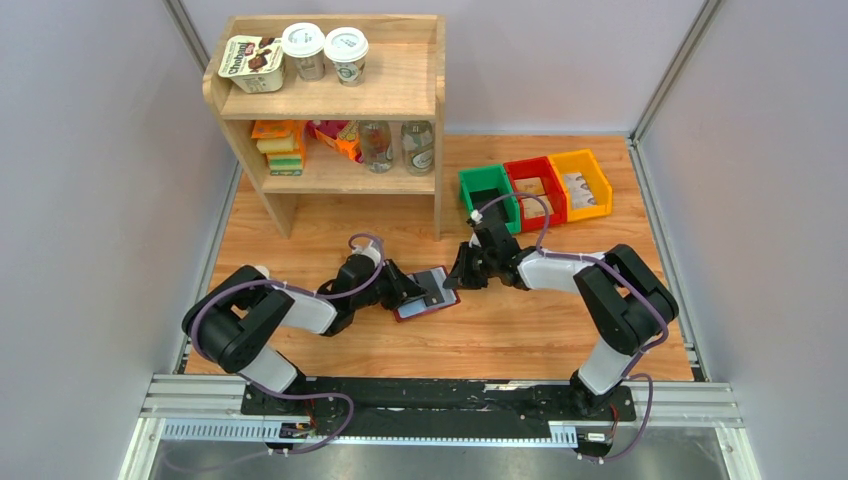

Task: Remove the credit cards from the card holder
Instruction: Remove the credit card from the card holder.

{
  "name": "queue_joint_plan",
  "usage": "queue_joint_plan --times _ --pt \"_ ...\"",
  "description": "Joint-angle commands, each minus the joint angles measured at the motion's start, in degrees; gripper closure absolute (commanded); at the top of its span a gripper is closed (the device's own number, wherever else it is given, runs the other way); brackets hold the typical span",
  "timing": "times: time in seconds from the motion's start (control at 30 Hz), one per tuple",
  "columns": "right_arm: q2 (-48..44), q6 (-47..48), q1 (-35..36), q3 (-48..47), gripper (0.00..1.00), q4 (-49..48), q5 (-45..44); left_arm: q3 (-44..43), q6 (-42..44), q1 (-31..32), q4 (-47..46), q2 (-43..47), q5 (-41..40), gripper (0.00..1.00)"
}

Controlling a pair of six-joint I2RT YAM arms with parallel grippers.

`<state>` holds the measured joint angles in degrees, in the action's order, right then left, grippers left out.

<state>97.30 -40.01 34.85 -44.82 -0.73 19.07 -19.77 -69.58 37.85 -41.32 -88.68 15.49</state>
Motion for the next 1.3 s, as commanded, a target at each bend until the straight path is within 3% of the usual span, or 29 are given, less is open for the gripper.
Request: queue_joint_plan --times 0.0,0.13,0.23,0.43,0.67,0.83,1.1,1.27 --pt "3.25 2.04 0.57 3.25 0.92 8.64 -8.79 1.57 0.15 -0.32 -1.92 2.64 0.07 0.84" --pt "3.43 1.95 0.57 3.07 0.92 8.64 -8.79 3.24 0.32 -0.49 -1.31 3.86 -0.54 0.90" --pt "3.69 1.69 0.57 2.81 0.92 8.47 -8.70 4.21 0.85 -0.67 -0.34 4.75 -0.90 1.00" --pt "3.60 1.34 0.57 2.63 0.92 7.94 -8.17 4.65 1.55 -0.76 0.71 6.15 -0.81 1.00" --pt "3.25 1.25 0.57 2.45 0.89 7.68 -8.09 6.49 4.01 -1.11 11.34 12.13 -4.50 1.00" --pt "2.55 1.51 0.57 2.02 0.87 6.97 -6.77 7.38 4.45 -1.37 9.86 11.35 -3.98 1.00" --pt "-7.73 4.15 1.71 0.09 0.69 4.17 -3.79 6.15 5.42 -1.46 5.65 6.95 -1.25 1.00" --pt "-6.51 4.15 2.33 -2.29 0.73 1.26 3.15 5.36 5.60 -1.46 4.67 5.63 -0.72 1.00"
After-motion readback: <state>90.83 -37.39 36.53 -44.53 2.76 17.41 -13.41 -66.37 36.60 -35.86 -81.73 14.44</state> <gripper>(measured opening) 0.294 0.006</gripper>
